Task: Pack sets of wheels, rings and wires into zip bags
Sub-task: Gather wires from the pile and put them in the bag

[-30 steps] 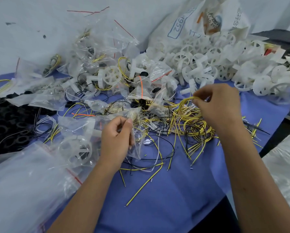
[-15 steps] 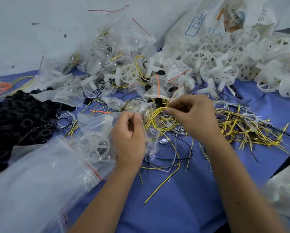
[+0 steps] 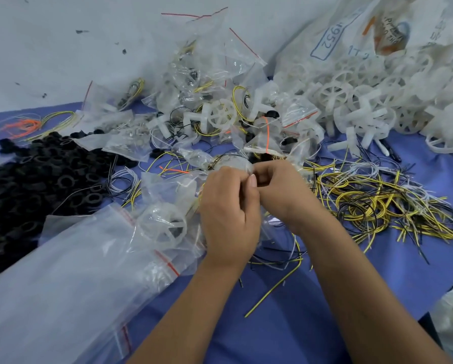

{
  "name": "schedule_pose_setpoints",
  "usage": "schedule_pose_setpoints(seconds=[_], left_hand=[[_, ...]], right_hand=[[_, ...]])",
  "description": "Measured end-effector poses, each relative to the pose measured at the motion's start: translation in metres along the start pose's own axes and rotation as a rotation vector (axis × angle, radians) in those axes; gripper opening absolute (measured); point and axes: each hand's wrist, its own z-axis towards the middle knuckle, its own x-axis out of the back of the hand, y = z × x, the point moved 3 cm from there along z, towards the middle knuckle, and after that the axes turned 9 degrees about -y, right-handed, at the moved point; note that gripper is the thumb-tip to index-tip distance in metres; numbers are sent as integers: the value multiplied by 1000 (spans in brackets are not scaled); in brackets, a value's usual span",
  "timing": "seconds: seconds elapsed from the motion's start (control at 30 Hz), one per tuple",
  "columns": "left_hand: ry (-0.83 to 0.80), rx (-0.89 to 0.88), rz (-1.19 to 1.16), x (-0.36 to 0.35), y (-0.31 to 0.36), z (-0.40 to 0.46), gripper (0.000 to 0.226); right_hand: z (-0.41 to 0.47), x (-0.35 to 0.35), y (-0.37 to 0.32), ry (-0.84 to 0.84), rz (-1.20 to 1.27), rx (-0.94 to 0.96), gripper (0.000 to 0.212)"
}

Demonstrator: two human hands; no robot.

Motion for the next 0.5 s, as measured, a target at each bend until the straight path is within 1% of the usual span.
schedule_pose_setpoints(seconds=[0.07,0.13,0.2,0.27,0.3,0.33,0.4,0.43,0.5], left_hand=[[5,-6,-3,0,-2,1,18],[-5,-16,-13,0,-2,1,18],[-12,-31,-11,-1,-1,1,19],[-6,-41,-9,-1,-1,1,19],[0,-41,-10,-2,-1,1,20],[8,-36,-10,-1,-1,1,20],[29,-18,-8,-1,-1,1,19],[38,-9,-10,0,-2,1,18],[54,7,-13,1,-5,2,17]], right_hand=[[3,-2,3,-11,-26,19,25],[6,-2,7,58,-106,61,23],[10,-4,11,109,-146,102,40],[13,-7,15,94,-200,77,51],[14,-8,16,55,-196,59,52],[15,-11,18,-19,-158,53,54],[12,-19,17,-222,-13,62,55],[10,-24,16,-293,80,53,52],[9,-30,18,-325,287,-31,39]])
